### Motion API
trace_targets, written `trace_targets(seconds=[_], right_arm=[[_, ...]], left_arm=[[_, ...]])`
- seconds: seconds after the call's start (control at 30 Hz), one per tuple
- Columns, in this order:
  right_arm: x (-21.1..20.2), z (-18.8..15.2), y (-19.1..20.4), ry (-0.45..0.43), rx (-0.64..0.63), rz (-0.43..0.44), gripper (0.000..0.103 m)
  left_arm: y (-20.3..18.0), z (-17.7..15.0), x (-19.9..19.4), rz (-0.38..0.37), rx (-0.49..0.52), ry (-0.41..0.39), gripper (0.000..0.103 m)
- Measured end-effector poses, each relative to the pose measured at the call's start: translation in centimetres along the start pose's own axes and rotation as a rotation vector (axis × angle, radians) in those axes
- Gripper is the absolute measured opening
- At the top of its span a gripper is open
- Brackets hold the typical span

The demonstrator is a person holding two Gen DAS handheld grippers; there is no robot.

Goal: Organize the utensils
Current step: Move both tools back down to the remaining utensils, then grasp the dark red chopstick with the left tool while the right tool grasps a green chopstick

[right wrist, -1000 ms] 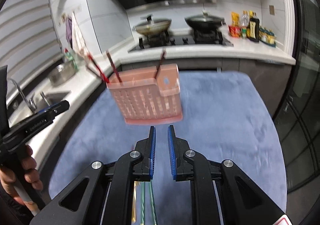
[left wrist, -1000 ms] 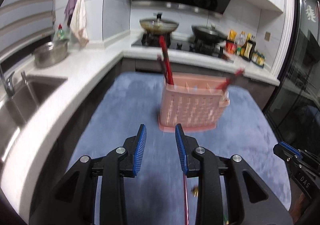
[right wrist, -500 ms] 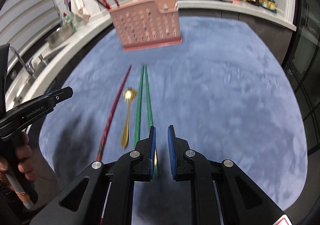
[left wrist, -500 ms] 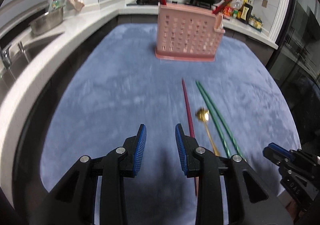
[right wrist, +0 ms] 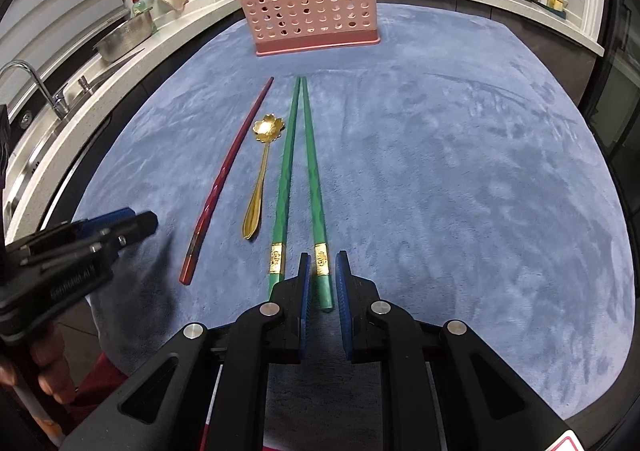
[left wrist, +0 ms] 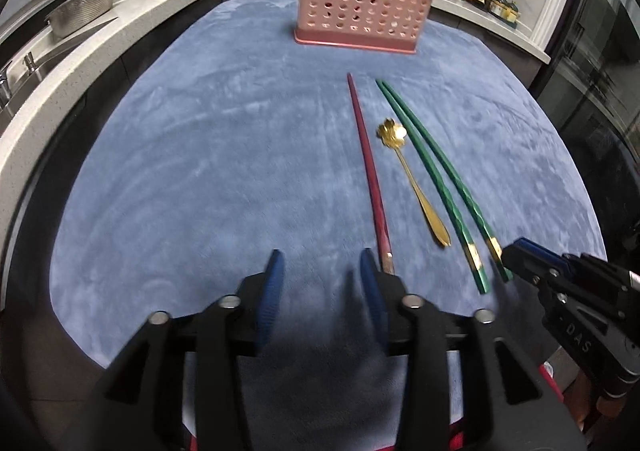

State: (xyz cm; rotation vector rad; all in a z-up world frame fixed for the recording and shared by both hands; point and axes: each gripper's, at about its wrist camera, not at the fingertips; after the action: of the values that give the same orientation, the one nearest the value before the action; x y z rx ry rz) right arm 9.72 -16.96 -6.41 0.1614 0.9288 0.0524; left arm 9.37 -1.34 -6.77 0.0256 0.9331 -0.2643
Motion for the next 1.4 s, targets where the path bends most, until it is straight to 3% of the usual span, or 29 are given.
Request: trace_targets(seconds=[0.17,0.27,0.57,1.2,1.4], right_arm=[[0.8,-0.2,-0.2,0.019,0.010,-0.002,0.014],[1.1,-0.2,-0.3,0.027,0.019,0.003,0.014],[1.6,-0.2,-0.2,0.030,0.014,0.001,0.014],[1.9,-0.1,0.0,0.022,-0.002,-0.009,0.012],[1.8,-0.1,-0.1,0.020,0.006,-0.008,0.009]], left_arm=[[-0.9,-0.3,0.3,-0.016,0.022,0.013,0.042],[-1.2,-0.5,0.5,-0.020,0.029,0.015,0.052],[-2.3,-0.8,1.4,-0.029,0.058,0.033,0.051],[-2.1,-0.8,2.2,-0.029,0.050,0.041,0.007],[-1.9,-0.9,1.8,-0.047,0.041,0.041,0.007]])
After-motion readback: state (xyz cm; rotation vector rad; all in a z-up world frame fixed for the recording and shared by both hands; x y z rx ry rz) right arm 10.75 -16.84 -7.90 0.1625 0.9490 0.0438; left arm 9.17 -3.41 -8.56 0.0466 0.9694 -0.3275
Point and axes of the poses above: each gripper's, at about its wrist camera, not at the fingertips, and x roughly the way its jaws point, y to its left, z to its top, and after that the axes turned 4 degrees about -y, right-handed
